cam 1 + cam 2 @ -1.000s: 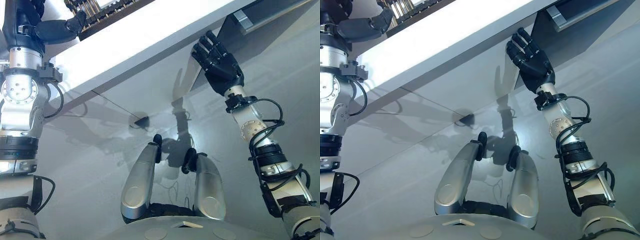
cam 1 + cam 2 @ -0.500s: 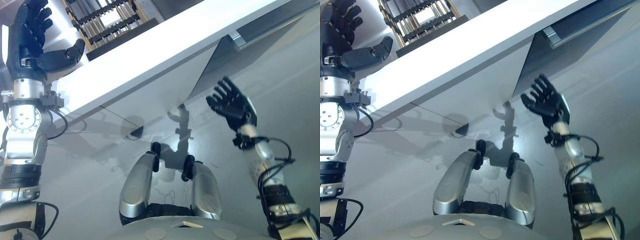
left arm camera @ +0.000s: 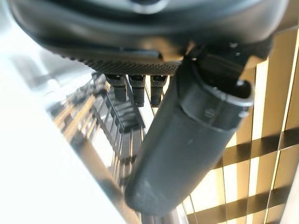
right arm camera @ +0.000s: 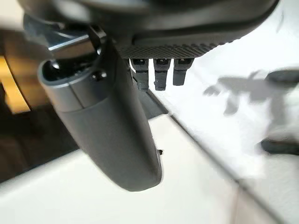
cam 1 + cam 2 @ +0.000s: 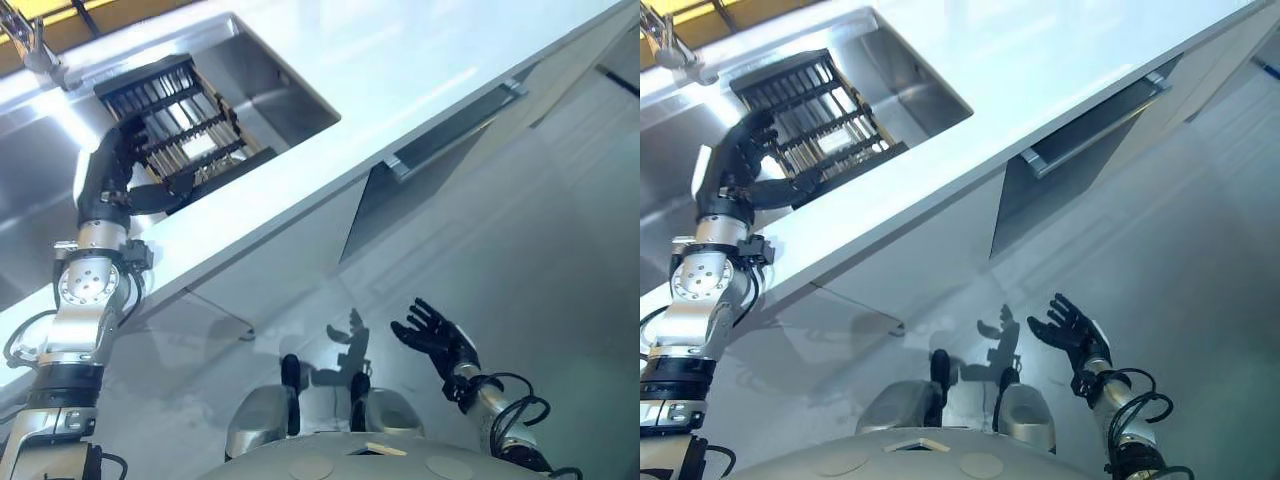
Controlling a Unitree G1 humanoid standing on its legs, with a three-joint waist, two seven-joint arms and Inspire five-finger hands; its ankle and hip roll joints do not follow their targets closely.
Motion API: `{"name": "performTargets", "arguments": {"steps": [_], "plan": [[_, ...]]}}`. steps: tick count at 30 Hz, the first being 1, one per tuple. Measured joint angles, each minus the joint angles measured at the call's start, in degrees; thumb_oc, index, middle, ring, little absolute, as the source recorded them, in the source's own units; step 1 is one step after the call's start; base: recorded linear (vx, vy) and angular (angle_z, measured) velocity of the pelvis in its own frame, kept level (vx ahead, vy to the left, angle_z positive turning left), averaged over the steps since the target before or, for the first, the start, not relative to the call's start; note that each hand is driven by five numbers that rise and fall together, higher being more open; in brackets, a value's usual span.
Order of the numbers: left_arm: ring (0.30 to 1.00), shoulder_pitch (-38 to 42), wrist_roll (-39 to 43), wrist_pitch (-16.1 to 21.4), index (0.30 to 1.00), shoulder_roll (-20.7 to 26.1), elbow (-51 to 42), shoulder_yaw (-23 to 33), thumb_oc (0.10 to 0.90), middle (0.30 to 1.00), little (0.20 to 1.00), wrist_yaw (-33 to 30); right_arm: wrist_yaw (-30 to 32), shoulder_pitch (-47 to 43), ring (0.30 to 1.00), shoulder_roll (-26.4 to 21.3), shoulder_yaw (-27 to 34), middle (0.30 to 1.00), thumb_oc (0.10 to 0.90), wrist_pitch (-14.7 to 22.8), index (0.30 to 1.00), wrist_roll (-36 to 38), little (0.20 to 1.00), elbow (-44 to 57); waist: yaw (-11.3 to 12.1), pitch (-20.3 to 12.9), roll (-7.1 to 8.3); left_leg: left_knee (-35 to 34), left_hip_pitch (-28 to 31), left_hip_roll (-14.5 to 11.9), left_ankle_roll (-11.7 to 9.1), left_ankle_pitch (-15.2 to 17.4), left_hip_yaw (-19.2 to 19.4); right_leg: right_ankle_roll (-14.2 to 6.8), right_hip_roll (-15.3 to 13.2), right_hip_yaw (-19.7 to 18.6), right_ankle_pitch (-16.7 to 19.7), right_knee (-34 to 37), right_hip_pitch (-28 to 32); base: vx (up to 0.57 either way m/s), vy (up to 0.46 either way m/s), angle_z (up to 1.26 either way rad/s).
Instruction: Pick up plates and place into dishwasher.
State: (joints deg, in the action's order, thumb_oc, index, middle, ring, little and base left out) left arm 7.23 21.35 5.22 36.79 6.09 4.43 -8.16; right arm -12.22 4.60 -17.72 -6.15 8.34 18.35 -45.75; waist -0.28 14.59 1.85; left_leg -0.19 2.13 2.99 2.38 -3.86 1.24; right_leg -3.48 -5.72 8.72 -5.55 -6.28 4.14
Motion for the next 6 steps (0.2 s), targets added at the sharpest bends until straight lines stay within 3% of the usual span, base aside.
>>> {"name": "performTargets", "arguments": {"steps": [6], "plan": [[0.9, 0.0, 1.21, -0.09, 0.9, -2.65, 3.09, -2.03, 0.8, 0.9, 0.9, -0.39, -0.51, -1.17, 0.9, -0.06, -2.61, 0.9, 0.8, -0.14, 0.9, -4.57, 0.9, -10.05, 0.13, -2.86, -1.72, -4.4, 3.33, -0.47, -0.39, -1.36, 0.16, 0.13, 0.96, -0.02, 2.21, 5.97, 3.86, -0.02, -0.031, -0.02]]}}
